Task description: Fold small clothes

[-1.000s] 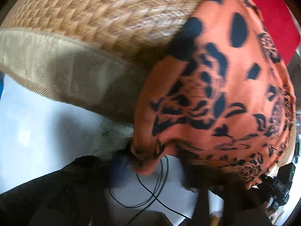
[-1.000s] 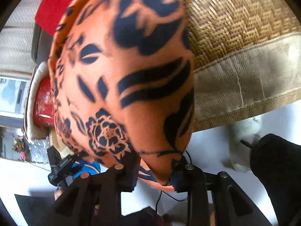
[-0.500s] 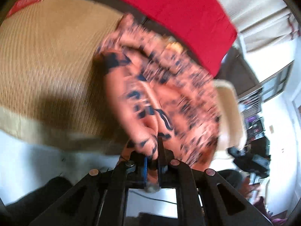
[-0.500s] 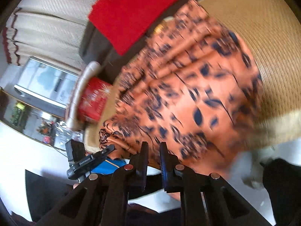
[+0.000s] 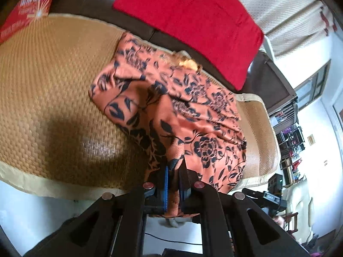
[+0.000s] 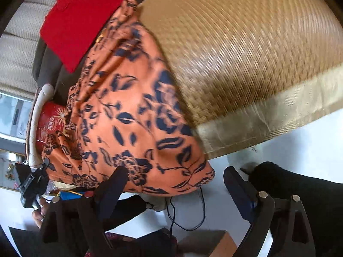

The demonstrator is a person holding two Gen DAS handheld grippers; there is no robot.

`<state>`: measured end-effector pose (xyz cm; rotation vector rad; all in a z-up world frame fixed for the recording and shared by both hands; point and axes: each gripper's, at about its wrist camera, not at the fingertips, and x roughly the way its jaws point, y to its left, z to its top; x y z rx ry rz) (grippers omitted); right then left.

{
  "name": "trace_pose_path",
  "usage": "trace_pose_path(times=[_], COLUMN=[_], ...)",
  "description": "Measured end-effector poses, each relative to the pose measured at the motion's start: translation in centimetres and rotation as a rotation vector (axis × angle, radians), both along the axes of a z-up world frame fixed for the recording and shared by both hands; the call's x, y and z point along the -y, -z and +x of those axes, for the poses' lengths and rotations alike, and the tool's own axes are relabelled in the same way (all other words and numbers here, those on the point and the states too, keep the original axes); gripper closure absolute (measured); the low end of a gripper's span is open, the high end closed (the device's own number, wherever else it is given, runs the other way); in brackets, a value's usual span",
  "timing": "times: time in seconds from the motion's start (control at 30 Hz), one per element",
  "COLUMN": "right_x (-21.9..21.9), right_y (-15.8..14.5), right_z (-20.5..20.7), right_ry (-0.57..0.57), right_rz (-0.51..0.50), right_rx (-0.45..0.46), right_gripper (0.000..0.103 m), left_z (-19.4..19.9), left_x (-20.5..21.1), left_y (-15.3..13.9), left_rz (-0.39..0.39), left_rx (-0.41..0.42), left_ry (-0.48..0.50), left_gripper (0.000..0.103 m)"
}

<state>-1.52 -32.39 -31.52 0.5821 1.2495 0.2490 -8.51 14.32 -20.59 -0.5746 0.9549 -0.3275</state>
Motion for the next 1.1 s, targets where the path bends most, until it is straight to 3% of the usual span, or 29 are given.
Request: trace_pose_path(times=[0.07, 0.17, 0.2, 0.23, 0.3, 0.4, 0.5, 0.57, 0.6, 0.63, 0.67, 0.7, 0.73, 0.83, 0.93, 1.03, 1.1], right_x=[0.2, -0.2, -0.3, -0.4, -0.6, -0.3, -0.5, -0.6, -0.8, -0.4, -1.0, -1.5, -2.1, -3.4, -4.5, -5.8, -6.7], right_y=[1.7, 1.8, 1.0, 0.2, -1.8, -2.6, -1.6, -0.8, -0.4, 0.0, 0.1, -0.1, -0.3, -1.0, 0.1, -1.3, -3.3], right_z=[0.4, 1.1, 1.0, 0.9, 0.9, 1.9, 3.3, 3.8, 3.9, 3.9, 3.9, 3.9, 3.9, 4.1, 5.1, 5.4, 6.1], right_ry=[0.032, 0.053, 0.043, 0.028, 0.011, 0.039, 0.061, 0.043, 0.024, 0.004, -0.018, -0.045, -0.067, -0.09, -0.099, -0.15, -0.184], right_rz=[0.019, 0.045, 0.082, 0.103, 0.064, 0.029, 0.054, 0.053, 0.074, 0.093, 0.104, 0.115, 0.126, 0.11, 0.124, 0.266, 0.348], right_rx=[-0.013, 0.006, 0.033, 0.064, 0.137, 0.182, 0.161, 0.139, 0.118, 0.101, 0.093, 0.099, 0.111, 0.132, 0.075, 0.073, 0.118], right_gripper=[0.01, 0.011, 0.011, 0.012, 0.013, 0.025, 0.032, 0.044, 0.063, 0.072, 0.072, 0.072, 0.072, 0.072, 0.072, 0.072, 0.072], left_z=[0.2, 0.2, 0.3, 0.4, 0.8, 1.1, 0.9, 0.7, 0.5, 0.4, 0.4, 0.4, 0.4, 0.4, 0.6, 0.8, 1.2], left_x=[0.2, 0.3, 0.3, 0.2, 0.1, -0.4, -0.7, -0.8, -0.9, -0.9, -0.9, -0.7, -0.4, 0.1, 0.0, -0.1, -0.4], left_y=[0.5, 0.6, 0.7, 1.1, 1.9, 3.3, 4.6, 5.2, 5.4, 5.5, 5.5, 5.7, 5.7, 5.7, 5.9, 5.5, 4.6], left_rz=[0.001, 0.062, 0.066, 0.072, 0.093, 0.075, 0.072, 0.078, 0.076, 0.066, 0.055, 0.052, 0.064, 0.084, 0.065, 0.012, -0.08], left_rx=[-0.009, -0.025, -0.033, -0.054, -0.081, -0.122, -0.153, -0.15, -0.141, -0.134, -0.13, -0.132, -0.134, -0.121, -0.133, -0.118, -0.087], left_ry=[0.0, -0.011, -0.01, -0.012, -0.048, -0.075, -0.087, -0.082, -0.081, -0.074, -0.063, -0.04, -0.024, 0.005, 0.008, 0.022, 0.036], left_gripper=[0.095, 0.089, 0.074, 0.042, 0.018, 0.018, 0.018, 0.019, 0.02, 0.032, 0.044, 0.069, 0.078, 0.078, 0.076, 0.078, 0.084])
